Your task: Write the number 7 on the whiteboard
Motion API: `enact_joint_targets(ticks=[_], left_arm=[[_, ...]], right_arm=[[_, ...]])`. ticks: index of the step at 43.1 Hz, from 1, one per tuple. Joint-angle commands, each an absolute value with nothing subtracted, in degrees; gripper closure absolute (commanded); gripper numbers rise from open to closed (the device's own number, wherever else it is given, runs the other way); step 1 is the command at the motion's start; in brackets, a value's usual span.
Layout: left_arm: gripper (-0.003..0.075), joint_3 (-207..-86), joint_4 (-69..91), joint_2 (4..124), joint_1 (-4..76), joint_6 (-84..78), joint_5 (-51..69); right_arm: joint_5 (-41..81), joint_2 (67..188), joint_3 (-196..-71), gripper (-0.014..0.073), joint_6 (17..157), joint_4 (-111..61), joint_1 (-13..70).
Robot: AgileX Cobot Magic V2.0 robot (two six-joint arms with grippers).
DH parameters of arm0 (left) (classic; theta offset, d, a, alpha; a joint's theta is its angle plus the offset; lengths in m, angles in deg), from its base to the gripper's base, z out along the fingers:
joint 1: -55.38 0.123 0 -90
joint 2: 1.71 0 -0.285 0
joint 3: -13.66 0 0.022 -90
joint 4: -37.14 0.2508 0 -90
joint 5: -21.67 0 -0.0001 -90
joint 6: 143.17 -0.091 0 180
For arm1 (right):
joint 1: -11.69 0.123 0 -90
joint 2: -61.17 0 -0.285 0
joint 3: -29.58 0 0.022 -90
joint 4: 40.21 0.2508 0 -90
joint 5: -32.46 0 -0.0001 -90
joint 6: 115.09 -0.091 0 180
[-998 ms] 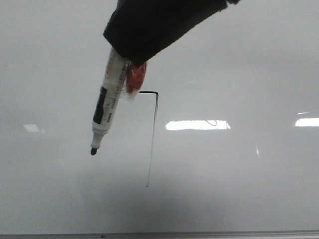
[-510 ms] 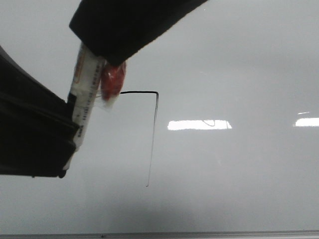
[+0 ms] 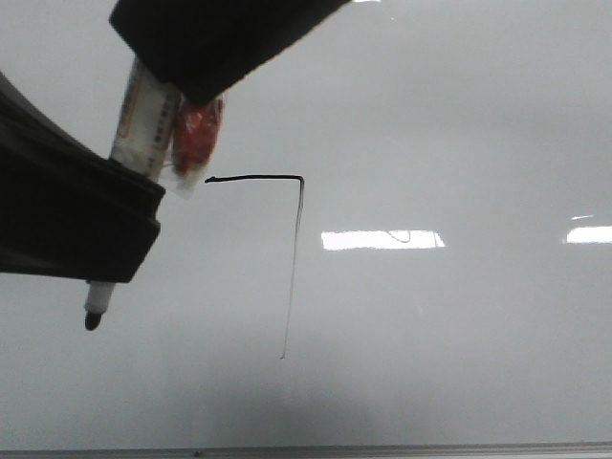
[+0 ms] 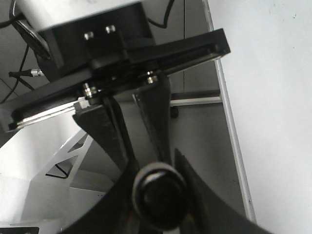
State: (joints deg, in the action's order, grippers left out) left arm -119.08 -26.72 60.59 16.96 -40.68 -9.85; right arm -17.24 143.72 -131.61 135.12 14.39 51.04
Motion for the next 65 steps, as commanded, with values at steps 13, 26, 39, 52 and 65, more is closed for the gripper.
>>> enact_joint_targets(ticks=[13,26,39,52,65], left_arm=[[0.0741,-120.94,-30.83,60.14,16.81,-40.89,-9.68],[0.0741,-120.94,-30.83,60.14,16.81,-40.89,-8.34],[0.0741,-120.94,-26.68,60.86,19.68,-29.17,1.76],[0.0741,-120.94,-21.78,64.05,45.42,-21.04,1.47],[0.0741,-120.94,-19.21,68.24,70.01,-19.34,2.47]], right_arm=[[-15.79,142.03,-133.45,0.0383,135.87,20.7,51.14],[-11.83,141.29,-133.45,0.0,135.87,21.95,51.02],[-8.8,132.29,-133.39,0.0,132.82,21.07,43.93],[-5.02,116.83,-124.68,0.0004,121.61,13.29,25.74],[11.61,98.97,-103.19,0.0255,118.17,13.55,16.57]])
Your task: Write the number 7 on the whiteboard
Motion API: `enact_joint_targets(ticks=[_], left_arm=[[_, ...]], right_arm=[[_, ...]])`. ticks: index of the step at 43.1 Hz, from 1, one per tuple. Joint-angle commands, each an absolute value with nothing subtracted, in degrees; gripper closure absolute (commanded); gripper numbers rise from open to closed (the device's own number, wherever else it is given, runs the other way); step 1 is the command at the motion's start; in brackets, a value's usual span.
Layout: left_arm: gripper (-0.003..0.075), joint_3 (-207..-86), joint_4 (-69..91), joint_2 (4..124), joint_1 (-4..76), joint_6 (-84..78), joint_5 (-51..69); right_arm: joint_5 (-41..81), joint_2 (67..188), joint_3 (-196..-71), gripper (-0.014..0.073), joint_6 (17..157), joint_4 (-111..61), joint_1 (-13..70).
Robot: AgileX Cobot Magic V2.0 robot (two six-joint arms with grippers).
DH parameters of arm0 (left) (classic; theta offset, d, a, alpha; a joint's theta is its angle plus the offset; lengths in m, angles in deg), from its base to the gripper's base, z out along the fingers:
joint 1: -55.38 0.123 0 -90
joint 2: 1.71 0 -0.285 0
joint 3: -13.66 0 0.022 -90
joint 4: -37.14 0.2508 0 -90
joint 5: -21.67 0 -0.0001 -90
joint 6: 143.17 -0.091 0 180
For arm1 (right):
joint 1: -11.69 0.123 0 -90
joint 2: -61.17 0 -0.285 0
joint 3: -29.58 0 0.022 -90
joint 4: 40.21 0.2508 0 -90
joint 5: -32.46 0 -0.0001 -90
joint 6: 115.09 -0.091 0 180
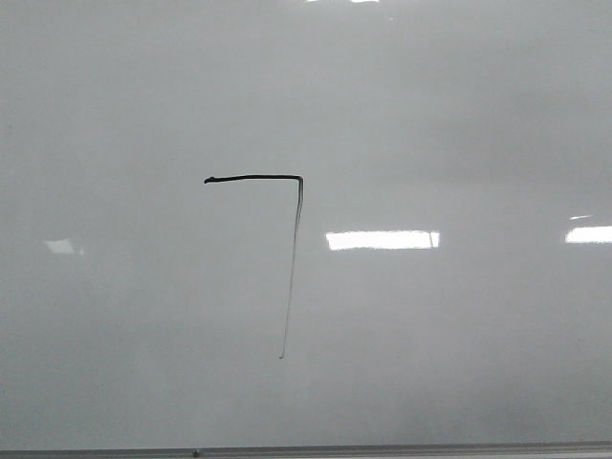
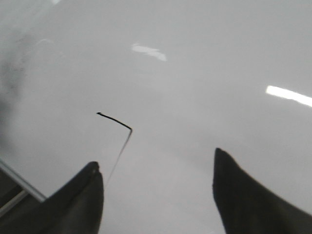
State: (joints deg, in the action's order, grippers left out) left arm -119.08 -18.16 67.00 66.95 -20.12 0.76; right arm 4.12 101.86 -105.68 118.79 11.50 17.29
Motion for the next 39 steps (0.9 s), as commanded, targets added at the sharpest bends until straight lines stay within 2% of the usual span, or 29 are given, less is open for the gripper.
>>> enact_joint_targets(ticks=[1,7,11,21,31,34,39], left_arm=[[0.0741,-120.94,-19.21,69.32,70.53,-19.34,2.84],[0.0741,-121.35,-19.21,75.95,70.34,-19.34,6.0],[0.0741,-122.77,-19.21,80.55,69.28,-19.44,6.0],[0.0741,-128.0,-18.57,89.59,65.87,-20.1,6.89],[0.0737,-130.36,-18.57,92.08,65.76,-20.1,6.79],[0.0703,-130.36,-18.57,92.08,65.76,-20.1,6.01],[0.054,-130.36,-18.57,92.08,65.76,-20.1,4.97]], right_arm=[[12.6,97.98,-102.08,0.0307,118.17,13.74,16.57],[16.39,94.97,-96.99,0.0554,118.17,14.88,16.57],[16.45,94.74,-96.26,0.067,118.17,15.28,16.57],[16.4,94.74,-96.26,0.0663,118.17,16.28,16.57],[15.5,94.74,-96.26,0.0663,118.17,16.28,16.57],[15.37,94.74,-96.26,0.0663,118.17,16.28,16.57],[15.37,94.74,-96.26,0.0663,118.17,16.28,16.57]])
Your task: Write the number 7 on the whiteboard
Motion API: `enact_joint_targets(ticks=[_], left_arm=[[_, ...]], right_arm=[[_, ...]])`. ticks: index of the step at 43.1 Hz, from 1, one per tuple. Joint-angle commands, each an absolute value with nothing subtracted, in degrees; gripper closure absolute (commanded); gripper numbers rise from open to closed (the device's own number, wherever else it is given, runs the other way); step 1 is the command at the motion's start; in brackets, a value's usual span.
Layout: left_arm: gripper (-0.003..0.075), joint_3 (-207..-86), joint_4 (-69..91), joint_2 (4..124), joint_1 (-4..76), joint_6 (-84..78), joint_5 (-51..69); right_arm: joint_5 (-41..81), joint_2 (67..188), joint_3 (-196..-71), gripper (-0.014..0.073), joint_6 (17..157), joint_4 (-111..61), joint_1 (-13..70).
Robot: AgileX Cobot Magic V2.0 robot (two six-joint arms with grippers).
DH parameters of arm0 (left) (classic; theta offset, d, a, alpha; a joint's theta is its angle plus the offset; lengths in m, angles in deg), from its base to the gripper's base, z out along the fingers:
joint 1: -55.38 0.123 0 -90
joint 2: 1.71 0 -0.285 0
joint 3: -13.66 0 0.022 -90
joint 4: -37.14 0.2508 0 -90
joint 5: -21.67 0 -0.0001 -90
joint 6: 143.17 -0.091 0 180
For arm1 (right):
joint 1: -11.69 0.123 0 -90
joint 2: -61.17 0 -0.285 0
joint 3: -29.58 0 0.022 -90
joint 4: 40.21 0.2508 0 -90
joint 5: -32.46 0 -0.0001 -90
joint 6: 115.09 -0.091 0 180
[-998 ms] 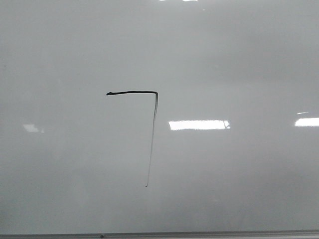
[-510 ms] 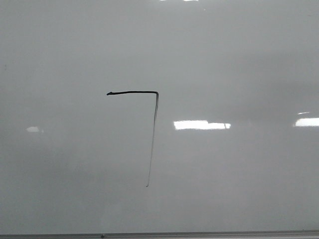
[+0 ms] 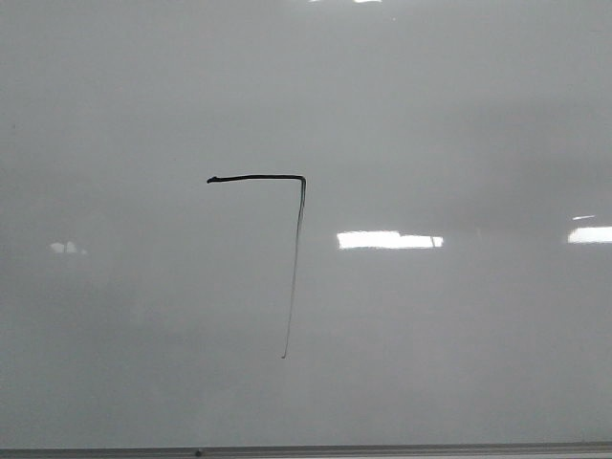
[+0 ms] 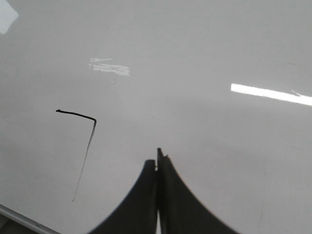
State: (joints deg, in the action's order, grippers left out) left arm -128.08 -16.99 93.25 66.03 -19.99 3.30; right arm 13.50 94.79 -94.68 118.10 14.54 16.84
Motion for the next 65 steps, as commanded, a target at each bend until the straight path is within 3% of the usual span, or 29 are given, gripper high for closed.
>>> enact_joint_targets(ticks=[1,5,10,20,30,37,47,59,65], left_arm=[[0.0505,-130.36,-18.57,92.08,65.76,-20.1,4.97],[0.0372,-130.36,-18.57,91.97,65.76,-20.1,4.97],[0.0299,-130.36,-18.57,91.97,65.88,-20.1,5.08],[0.0291,-130.36,-18.17,89.7,65.88,-20.1,4.32],[0.0304,-130.36,-11.7,78.88,65.88,-19.63,1.3],[0.0404,-130.36,-11.15,68.77,65.88,-19.5,-3.9],[0.074,-130.16,-10.77,56.32,65.88,-19.5,-12.28],[0.0741,-130.16,-12.54,48.84,65.74,-19.5,-13.33],[0.0741,-129.88,-12.65,47.82,62.07,-19.5,-13.33]], right_arm=[[15.37,94.74,-96.26,0.0663,118.17,16.28,16.57],[15.38,94.74,-96.26,0.0663,118.22,16.28,16.57],[15.38,94.74,-96.26,0.0663,118.22,16.28,16.57],[15.44,94.74,-96.26,0.0663,118.22,16.28,16.57],[16.66,94.74,-96.26,0.0663,118.22,16.28,16.57],[16.66,94.74,-96.26,0.0663,118.22,16.28,16.57],[16.66,94.74,-96.26,0.0663,118.22,16.28,16.57],[16.62,94.74,-96.26,0.0663,118.22,16.28,16.57],[16.62,94.74,-96.26,0.0663,118.22,16.28,16.57]])
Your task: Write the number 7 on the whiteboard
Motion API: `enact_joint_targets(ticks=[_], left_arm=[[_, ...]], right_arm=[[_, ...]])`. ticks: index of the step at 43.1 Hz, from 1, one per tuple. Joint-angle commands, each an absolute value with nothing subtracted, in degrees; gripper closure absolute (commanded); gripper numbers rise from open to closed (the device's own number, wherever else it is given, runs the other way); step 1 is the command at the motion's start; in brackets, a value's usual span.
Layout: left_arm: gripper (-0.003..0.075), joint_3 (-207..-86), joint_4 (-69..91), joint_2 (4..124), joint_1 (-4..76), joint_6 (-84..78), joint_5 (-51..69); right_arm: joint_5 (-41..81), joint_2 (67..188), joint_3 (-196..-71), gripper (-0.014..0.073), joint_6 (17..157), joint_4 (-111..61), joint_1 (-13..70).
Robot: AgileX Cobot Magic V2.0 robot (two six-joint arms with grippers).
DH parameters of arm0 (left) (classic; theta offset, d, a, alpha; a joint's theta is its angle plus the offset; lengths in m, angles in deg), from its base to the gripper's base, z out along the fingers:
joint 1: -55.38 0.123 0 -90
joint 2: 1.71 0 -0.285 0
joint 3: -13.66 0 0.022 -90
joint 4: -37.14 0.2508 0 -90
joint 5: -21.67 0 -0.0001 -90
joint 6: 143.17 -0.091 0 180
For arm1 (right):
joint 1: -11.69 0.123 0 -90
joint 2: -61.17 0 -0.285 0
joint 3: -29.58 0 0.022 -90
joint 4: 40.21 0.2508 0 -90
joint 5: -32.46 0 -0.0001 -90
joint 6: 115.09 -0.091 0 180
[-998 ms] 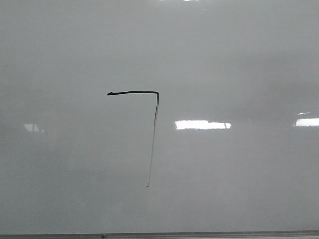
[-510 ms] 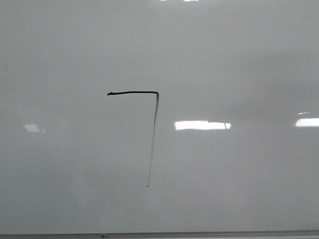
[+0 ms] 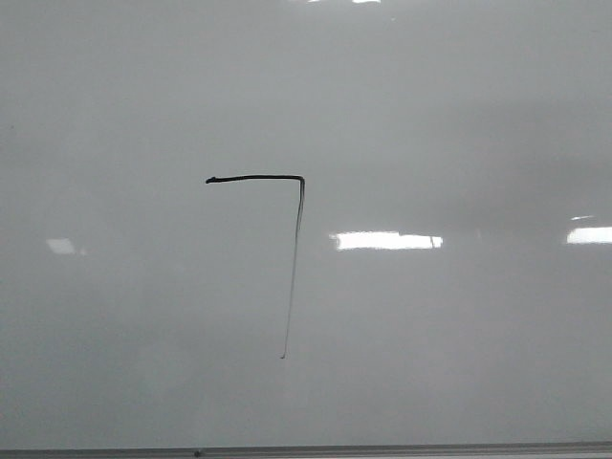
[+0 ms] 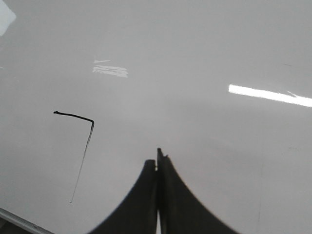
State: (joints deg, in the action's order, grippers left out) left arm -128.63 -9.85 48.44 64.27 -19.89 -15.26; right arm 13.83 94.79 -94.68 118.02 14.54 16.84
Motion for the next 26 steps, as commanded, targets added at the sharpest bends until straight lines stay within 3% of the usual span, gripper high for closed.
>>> enact_joint_targets(ticks=[1,13,26], left_arm=[[0.0741,-129.74,-12.65,47.55,61.47,-19.5,-13.33],[0.0741,-128.24,-12.52,42.27,55.64,-19.5,-12.94],[0.0741,-122.61,-12.39,30.83,54.38,-20.27,-8.95]], right_arm=[[16.62,94.74,-96.26,0.0663,118.22,16.28,16.57],[16.15,94.74,-96.26,0.0663,118.22,16.28,16.57],[16.02,94.74,-96.26,0.0663,118.22,16.28,16.57]])
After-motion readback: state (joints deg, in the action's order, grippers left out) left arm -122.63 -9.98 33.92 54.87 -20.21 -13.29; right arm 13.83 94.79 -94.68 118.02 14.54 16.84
